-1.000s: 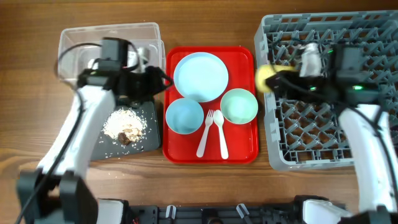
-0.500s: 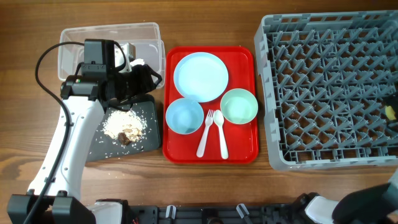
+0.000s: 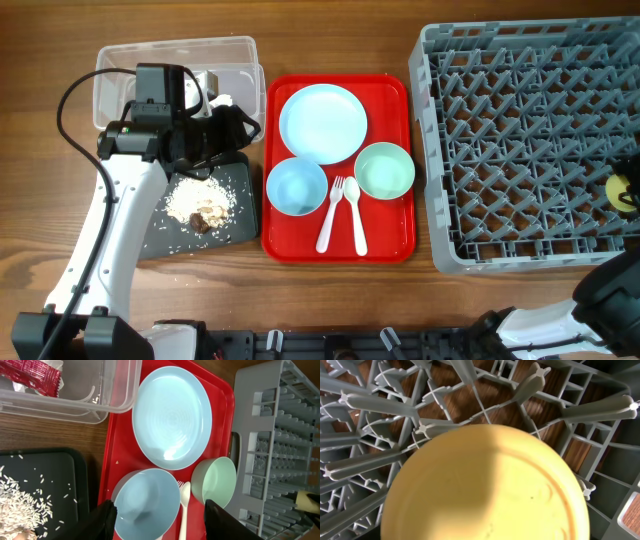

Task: Sort waste into correct bins and load items into the dishwasher rack
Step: 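Carry the yellow cup with the right gripper and place it in the rack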

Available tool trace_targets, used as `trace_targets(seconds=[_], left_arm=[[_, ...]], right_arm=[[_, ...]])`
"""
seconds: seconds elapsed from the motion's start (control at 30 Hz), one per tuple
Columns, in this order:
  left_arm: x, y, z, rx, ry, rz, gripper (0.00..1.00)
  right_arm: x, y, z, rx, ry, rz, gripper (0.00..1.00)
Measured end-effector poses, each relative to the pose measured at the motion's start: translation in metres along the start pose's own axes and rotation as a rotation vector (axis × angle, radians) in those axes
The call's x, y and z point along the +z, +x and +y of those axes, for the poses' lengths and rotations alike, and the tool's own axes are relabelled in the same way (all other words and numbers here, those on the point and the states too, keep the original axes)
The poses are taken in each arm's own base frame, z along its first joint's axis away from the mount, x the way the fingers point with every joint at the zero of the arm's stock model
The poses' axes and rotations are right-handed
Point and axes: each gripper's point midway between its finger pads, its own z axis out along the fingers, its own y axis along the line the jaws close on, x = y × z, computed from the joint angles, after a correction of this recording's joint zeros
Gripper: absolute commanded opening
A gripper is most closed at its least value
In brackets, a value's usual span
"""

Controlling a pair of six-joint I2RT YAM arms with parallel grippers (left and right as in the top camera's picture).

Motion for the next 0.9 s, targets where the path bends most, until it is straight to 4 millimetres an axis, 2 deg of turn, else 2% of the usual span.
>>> trace_targets(seconds=[0.07,0.1,0.23,0.37,0.47,0.5,0.57,0.7,0.77,0.8,0.9], left_arm=[[0.0,0.0,0.0,-0.001,-0.001,0.002,0.57],[0.0,0.002,0.001,-0.003,-0.003,0.006,0.57],[0.0,0.003,0.003,-0.006,-0.013,0.009,0.57],[0.0,0.002,0.004,-0.003,-0.019,0.006,0.58],[0.0,0.002,0.004,-0.003,-0.02,0.006,0.57],[0.0,0.002,0.004,-0.003,-0.02,0.006,0.57],[0.0,0.002,0.004,-0.003,-0.022,0.005,0.58],[0.0,0.002,0.004,-0.003,-0.023,0.005,0.58],[0.0,0.002,0.004,-0.003,-0.023,0.005,0.58],[0.0,0.002,0.004,-0.003,-0.023,0.005,0.58],[0.0,0.002,0.005,-0.004,-0.024,0.007,0.58]], right_arm=[[-0.001,-0.001,0.0,0.0,-0.001,-0.004,0.04],[-0.008,-0.007,0.003,0.001,-0.011,-0.026,0.04],[-0.058,-0.039,0.012,0.007,-0.067,-0.176,0.04],[-0.059,-0.04,0.0,0.025,0.001,-0.188,0.05],[-0.059,-0.041,-0.002,0.033,0.013,-0.191,0.07],[-0.059,-0.041,-0.002,0.035,0.012,-0.192,0.13],[-0.059,-0.041,-0.002,0.041,0.009,-0.194,0.18],[-0.059,-0.043,0.003,0.043,-0.018,-0.198,0.14],[-0.059,-0.042,0.006,0.041,-0.033,-0.193,0.24],[-0.059,-0.041,0.006,0.041,-0.033,-0.188,0.26],[-0.063,-0.043,0.003,0.045,-0.018,-0.193,0.27]])
